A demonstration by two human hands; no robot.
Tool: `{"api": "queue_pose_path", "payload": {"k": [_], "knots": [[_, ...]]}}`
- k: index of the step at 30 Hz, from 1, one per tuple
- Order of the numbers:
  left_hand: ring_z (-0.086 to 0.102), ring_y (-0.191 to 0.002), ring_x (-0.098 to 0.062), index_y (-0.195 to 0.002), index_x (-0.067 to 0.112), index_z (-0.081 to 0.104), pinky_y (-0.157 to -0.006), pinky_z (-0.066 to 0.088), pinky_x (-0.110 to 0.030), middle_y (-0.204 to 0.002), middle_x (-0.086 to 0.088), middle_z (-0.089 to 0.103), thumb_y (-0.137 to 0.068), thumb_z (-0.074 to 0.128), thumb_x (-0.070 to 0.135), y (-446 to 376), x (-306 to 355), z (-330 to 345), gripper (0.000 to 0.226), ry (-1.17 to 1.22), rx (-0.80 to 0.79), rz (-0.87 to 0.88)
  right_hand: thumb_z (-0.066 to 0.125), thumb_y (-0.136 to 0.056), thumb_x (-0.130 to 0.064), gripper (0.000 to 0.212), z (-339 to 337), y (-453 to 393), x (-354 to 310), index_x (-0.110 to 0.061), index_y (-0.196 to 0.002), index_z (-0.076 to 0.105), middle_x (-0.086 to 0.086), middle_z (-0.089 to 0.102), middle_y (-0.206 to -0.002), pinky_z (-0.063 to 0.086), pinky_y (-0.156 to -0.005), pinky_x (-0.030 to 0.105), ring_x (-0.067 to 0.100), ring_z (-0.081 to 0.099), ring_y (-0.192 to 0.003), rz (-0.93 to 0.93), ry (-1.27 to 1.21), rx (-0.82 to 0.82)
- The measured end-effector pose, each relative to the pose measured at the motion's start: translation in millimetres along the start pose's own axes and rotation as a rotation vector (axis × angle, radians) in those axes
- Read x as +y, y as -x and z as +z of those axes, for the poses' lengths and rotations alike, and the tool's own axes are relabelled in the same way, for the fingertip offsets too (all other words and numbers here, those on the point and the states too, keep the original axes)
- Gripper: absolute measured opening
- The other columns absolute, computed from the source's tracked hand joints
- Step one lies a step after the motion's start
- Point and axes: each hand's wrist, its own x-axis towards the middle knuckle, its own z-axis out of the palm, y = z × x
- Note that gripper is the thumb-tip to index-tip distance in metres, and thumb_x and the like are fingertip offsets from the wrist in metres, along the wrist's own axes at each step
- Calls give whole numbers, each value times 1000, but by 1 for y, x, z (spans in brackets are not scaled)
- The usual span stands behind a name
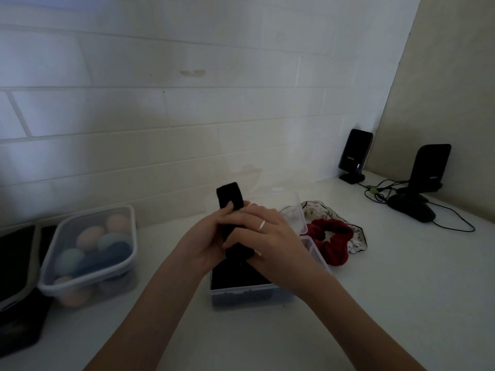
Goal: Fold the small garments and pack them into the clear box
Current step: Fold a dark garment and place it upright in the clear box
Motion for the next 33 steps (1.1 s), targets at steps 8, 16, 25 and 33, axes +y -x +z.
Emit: {"api": "queue_pose_path", "payload": {"k": [8, 16, 25, 33], "knots": [[73, -73, -13, -105, 0, 60, -59, 58, -22, -80, -7, 74, -93, 42, 8, 0, -3, 1, 23, -90, 124, 157, 66, -73, -7, 26, -2, -1, -2, -14, -98, 69, 5, 74, -99, 51, -81, 27, 12, 63, -96, 115, -209, -34], [72, -75, -12, -88, 9, 69, -64, 58, -19, -77, -2, 76, -88, 45, -8, 8, -12, 19, 29, -455, 124, 262, 67, -83, -23, 14, -17, -5, 9, -33, -88, 59, -11, 64, -94, 45, -84, 19, 7, 57, -95, 654, -497, 202], [70, -84, -17, -102, 10, 66, -71, 60, -27, -96, -10, 72, -94, 46, 16, 4, -18, 20, 22, -431, 152, 216, 67, -83, -16, 13, -27, -5, 20, -22, -95, 66, -5, 68, -99, 49, -95, 50, 16, 63, -101, 750, -686, -20], [67, -100, -26, -110, 3, 63, -79, 59, -39, -108, -14, 70, -87, 47, 5, 12, -14, 22, 28, -124, 5, 80, 75, -74, -19, 19, -34, -6, 14, -25, -92, 70, -11, 60, -124, 37, -101, 12, 0, 51, -118, 531, -498, 75]]}}
